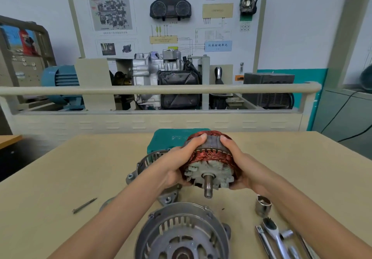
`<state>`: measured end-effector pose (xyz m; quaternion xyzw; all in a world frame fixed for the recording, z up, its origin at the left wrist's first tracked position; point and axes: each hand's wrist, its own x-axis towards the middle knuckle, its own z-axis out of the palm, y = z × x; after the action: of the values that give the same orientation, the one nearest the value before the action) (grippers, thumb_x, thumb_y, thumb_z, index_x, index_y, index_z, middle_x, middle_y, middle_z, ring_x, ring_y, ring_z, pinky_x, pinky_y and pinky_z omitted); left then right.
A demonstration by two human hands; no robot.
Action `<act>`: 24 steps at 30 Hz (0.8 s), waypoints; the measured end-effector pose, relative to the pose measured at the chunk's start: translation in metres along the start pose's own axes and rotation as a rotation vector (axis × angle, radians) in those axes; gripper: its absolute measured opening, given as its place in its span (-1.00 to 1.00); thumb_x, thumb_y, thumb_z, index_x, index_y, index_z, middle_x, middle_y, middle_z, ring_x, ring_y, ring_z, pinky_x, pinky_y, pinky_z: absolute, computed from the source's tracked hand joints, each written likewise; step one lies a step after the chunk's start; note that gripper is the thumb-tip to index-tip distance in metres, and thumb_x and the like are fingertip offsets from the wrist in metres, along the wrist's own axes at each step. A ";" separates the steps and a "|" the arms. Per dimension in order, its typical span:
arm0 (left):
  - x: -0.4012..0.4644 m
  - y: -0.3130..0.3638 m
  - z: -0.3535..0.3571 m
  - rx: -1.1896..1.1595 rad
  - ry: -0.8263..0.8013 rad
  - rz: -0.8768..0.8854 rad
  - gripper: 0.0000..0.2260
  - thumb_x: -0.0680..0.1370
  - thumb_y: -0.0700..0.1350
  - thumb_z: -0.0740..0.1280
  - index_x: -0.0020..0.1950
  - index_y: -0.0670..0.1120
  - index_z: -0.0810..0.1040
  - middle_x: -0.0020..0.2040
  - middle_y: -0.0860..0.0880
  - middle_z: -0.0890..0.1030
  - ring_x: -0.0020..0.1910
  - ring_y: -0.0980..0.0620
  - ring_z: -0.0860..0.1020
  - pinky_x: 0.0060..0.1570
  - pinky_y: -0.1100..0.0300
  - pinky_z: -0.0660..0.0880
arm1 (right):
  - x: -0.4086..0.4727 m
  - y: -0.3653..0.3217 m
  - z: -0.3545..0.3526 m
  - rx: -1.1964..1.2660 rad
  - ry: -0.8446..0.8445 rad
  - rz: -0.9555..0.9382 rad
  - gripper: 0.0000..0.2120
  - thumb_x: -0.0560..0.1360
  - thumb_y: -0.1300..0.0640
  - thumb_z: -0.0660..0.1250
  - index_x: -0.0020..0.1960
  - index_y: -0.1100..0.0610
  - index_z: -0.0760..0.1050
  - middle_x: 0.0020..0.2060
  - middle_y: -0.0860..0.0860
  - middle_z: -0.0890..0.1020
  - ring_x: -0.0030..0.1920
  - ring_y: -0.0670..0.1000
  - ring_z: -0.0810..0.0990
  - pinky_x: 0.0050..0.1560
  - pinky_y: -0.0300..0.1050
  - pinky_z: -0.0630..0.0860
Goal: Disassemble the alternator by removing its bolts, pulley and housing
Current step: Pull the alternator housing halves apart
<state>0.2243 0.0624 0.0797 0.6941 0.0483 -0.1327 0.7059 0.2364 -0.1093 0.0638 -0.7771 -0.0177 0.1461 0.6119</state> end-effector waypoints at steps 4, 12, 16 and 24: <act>0.017 -0.011 0.009 -0.133 -0.056 -0.073 -0.34 0.36 0.24 0.38 0.30 -0.17 0.46 0.12 -0.21 0.63 0.10 -0.16 0.61 0.04 -0.01 0.56 | 0.015 0.000 -0.005 -0.065 0.040 0.086 0.02 -0.10 -0.58 0.22 0.12 0.09 0.55 -0.09 0.08 0.69 -0.04 0.09 0.65 0.09 0.07 0.54; 0.041 -0.021 0.013 -0.072 0.018 -0.082 -0.32 0.43 0.21 0.38 0.35 -0.25 0.39 0.18 -0.25 0.58 0.13 -0.20 0.58 0.21 -0.12 0.48 | 0.027 0.010 -0.011 -0.093 0.032 0.161 0.02 -0.08 -0.58 0.21 0.15 0.09 0.51 -0.04 0.11 0.67 -0.01 0.12 0.62 0.16 0.16 0.50; 0.043 -0.021 0.012 -0.016 0.035 -0.061 -0.34 0.45 0.20 0.36 0.34 -0.25 0.40 0.18 -0.24 0.58 0.14 -0.18 0.58 0.22 -0.10 0.48 | 0.031 0.010 -0.011 -0.105 -0.001 0.159 -0.01 -0.03 -0.59 0.17 0.17 0.06 0.50 -0.05 0.07 0.66 -0.02 0.08 0.61 0.22 0.15 0.45; 0.017 -0.015 0.008 0.122 0.043 0.013 -0.49 0.54 0.14 0.28 0.35 -0.18 0.40 0.20 -0.16 0.57 0.12 -0.08 0.58 -0.03 0.08 0.57 | 0.023 0.007 -0.004 -0.216 0.095 0.084 -0.06 0.31 -0.54 0.03 0.37 0.17 0.33 0.13 0.11 0.57 -0.05 0.00 0.55 -0.26 -0.17 0.40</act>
<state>0.2358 0.0525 0.0614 0.7387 0.0510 -0.1157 0.6621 0.2578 -0.1101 0.0530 -0.8446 0.0282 0.1320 0.5181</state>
